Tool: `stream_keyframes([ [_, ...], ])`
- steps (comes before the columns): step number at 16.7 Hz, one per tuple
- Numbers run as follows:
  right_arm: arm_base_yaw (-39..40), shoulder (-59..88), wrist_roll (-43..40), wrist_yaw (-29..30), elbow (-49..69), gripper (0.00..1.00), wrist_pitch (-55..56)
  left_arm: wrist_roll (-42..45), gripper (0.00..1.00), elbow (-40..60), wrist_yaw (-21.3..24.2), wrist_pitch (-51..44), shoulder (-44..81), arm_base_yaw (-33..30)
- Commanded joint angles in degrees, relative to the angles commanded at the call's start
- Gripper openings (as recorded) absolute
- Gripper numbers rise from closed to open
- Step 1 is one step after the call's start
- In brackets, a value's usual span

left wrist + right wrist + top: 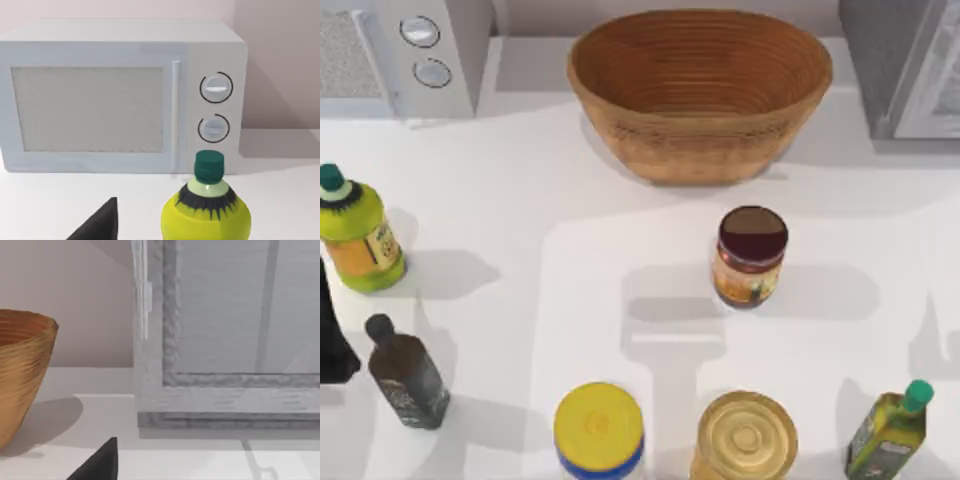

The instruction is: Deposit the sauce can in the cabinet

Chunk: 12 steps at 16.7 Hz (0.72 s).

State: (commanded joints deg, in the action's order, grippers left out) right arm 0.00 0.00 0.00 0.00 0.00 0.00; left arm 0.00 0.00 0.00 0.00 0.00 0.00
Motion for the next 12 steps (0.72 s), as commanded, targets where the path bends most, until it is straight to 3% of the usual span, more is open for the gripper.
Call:
stream_keyframes([
  [6, 0.13, 5.55, -2.17, -3.57, 2.45, 1.00, 1.02, 0.00, 1.00, 0.00, 0.00, 0.00, 0.00, 0.00],
  [12, 0.66, 28.26, -11.02, -18.11, 12.43, 1.00, 5.17, 0.00, 1.00, 0.00, 0.00, 0.00, 0.00, 0.00],
])
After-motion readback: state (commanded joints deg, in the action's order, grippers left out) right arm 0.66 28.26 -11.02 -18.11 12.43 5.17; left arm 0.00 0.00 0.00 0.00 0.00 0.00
